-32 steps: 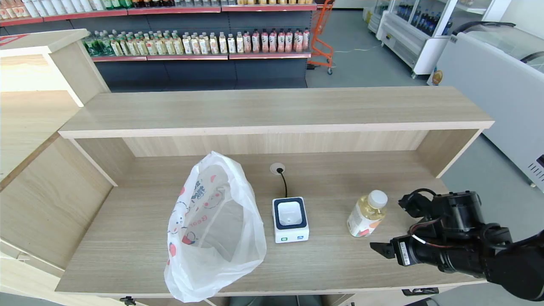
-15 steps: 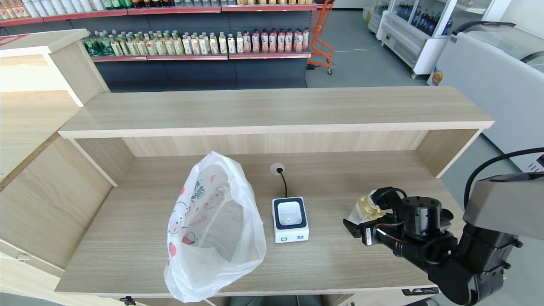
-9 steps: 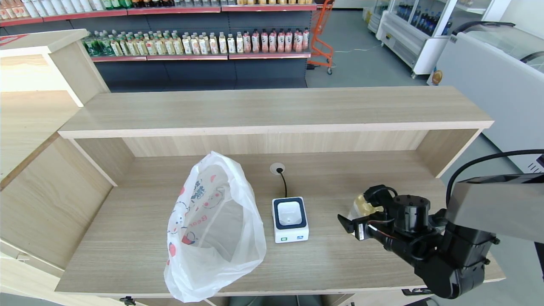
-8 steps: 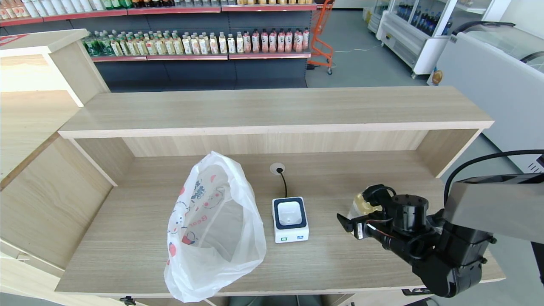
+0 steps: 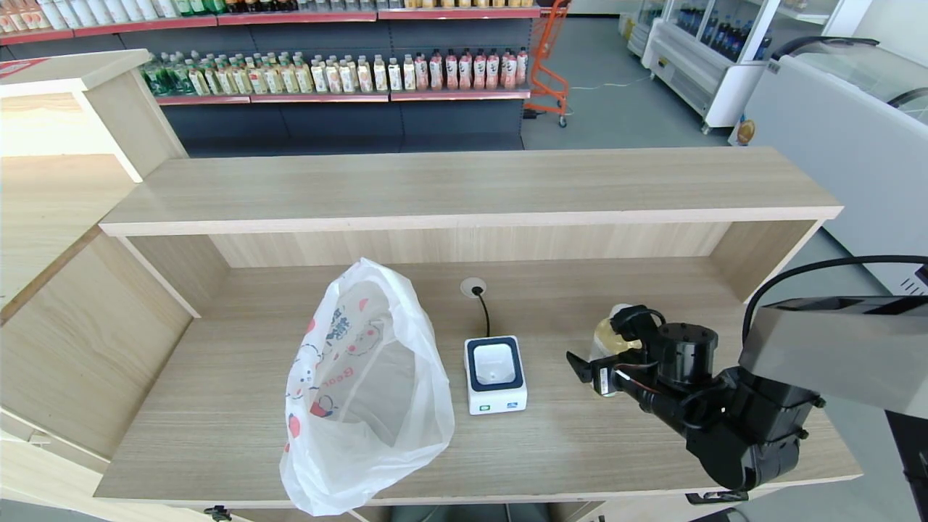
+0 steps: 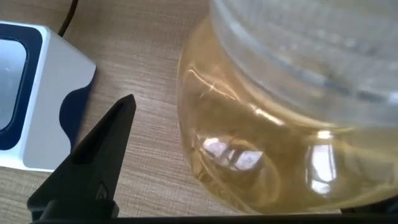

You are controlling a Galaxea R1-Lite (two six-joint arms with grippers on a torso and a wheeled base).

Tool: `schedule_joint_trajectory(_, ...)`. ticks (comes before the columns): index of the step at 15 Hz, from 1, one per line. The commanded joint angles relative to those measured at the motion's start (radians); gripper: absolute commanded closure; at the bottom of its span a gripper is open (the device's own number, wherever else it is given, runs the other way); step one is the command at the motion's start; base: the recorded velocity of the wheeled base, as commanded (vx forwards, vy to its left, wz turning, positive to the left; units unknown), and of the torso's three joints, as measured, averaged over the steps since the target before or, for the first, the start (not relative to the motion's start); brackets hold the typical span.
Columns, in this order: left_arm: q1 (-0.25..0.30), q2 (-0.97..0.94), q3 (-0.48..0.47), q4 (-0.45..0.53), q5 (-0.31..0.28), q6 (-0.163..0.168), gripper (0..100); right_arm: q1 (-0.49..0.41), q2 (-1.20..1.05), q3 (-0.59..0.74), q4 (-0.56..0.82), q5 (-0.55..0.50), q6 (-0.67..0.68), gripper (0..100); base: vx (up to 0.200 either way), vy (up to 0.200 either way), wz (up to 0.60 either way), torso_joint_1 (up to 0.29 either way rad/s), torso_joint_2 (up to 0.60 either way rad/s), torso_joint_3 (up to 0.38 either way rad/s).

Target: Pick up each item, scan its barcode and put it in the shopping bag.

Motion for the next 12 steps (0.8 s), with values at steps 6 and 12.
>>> schedule_joint_trajectory(6,0.000,0.000,0.000,0.000,0.001,0.000,0,-0.005,0.001,-0.005,0.000,0.000,-0.019,100,0.000,0.000,0.00,0.000,0.00,0.000)
schedule_joint_trajectory(12,0.000,0.000,0.000,0.000,0.001,0.000,0,0.001,0.022,0.035,-0.004,-0.003,-0.060,100,0.000,0.000,0.00,0.000,0.00,0.000)
